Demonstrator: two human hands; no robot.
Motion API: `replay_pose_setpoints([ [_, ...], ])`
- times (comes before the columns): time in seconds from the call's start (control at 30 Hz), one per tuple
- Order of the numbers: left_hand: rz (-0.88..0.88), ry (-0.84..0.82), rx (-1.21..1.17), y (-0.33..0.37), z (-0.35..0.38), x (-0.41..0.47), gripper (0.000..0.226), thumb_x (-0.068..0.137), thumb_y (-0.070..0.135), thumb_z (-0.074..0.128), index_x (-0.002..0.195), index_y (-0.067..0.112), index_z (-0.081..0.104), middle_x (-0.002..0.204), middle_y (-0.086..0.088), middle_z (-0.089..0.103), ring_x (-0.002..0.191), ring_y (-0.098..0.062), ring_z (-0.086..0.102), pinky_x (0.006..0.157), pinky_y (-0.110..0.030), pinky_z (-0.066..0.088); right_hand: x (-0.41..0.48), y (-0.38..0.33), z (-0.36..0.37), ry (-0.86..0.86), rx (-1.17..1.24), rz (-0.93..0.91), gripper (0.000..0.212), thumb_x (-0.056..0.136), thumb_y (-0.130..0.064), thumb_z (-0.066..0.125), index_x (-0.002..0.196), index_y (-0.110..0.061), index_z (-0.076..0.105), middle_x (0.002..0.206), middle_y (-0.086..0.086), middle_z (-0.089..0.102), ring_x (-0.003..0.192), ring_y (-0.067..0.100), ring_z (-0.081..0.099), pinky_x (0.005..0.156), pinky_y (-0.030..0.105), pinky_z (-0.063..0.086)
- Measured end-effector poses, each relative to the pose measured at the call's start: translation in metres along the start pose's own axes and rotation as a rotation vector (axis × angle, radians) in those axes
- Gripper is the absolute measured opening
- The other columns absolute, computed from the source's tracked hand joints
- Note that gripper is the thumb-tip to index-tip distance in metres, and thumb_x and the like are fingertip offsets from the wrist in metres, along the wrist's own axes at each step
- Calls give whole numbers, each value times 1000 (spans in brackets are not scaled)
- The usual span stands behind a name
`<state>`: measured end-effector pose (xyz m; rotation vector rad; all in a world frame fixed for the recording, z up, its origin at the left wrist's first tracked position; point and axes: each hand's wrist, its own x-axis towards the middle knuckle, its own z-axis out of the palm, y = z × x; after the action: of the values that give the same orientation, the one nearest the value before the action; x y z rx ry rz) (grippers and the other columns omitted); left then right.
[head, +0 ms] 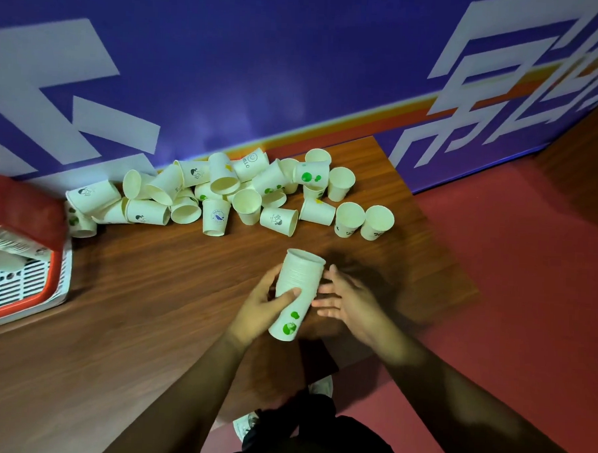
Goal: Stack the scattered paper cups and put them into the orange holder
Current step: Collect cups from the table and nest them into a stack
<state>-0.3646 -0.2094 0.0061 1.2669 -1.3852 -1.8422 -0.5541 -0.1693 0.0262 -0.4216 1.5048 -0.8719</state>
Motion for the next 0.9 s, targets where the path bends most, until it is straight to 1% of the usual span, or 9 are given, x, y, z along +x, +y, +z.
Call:
replay_pose_setpoints([
  [0.1,-27,32,-107,14,12,15,65,76,39,75,136,31,53,126,-3,67,110,-22,69,88,-38,58,11,-24,-24,61,-217,-94,40,97,-46,52,123,-17,60,110,5,70,87,19,72,77,32,58],
  [0.2,-42,70,-159,20,21,26,78,68,46,78,139,25,51,127,-5,67,112,-26,68,94,-45,56,40,-39,-58,287,-602,-344,27,93,-28,63,114,-11,63,112,7,67,98,20,65,81,27,47],
  [0.27,-54,81,-158,21,26,31,80,68,46,78,140,25,50,128,-4,67,112,-26,68,94,-46,56,61,-48,-81,409,-765,-432,26,90,-21,65,112,-8,63,114,11,61,105,24,59,83,25,41],
  [0.33,-67,89,-135,20,31,36,77,70,46,77,139,26,51,126,-1,68,111,-23,69,92,-43,56,81,-58,-99,481,-884,-439,31,89,-20,65,117,-9,61,121,15,53,108,29,57,87,29,43],
  [0.47,-112,126,-98,15,41,43,51,86,31,75,132,32,54,120,6,70,110,-21,69,90,-38,58,114,-68,-117,507,-1057,-380,44,89,-23,65,130,-10,55,132,14,41,103,32,60,92,35,48],
  [0.6,-141,166,-109,11,49,50,48,89,26,69,135,26,55,119,2,72,106,-22,71,88,-38,57,142,-62,-131,447,-1211,-354,37,90,-21,62,122,-2,61,139,11,41,106,30,61,92,36,49],
  [0.73,-166,178,-114,7,57,57,58,83,33,77,135,26,55,121,0,70,106,-23,71,84,-38,58,147,-50,-141,385,-1286,-404,25,92,-17,57,111,-3,66,126,12,56,105,30,62,87,37,49],
  [0.8,-177,175,-108,4,61,60,61,81,34,79,136,25,54,122,-1,70,106,-23,71,82,-36,58,141,-48,-145,418,-1209,-428,25,94,-18,56,113,-5,66,123,12,60,107,30,61,86,37,49],
  [0.9,-188,167,-86,1,65,64,63,79,38,80,135,26,55,122,-1,70,106,-24,71,83,-38,59,120,-52,-151,480,-989,-530,23,95,-18,56,111,-7,68,119,13,65,109,30,62,89,37,50],
])
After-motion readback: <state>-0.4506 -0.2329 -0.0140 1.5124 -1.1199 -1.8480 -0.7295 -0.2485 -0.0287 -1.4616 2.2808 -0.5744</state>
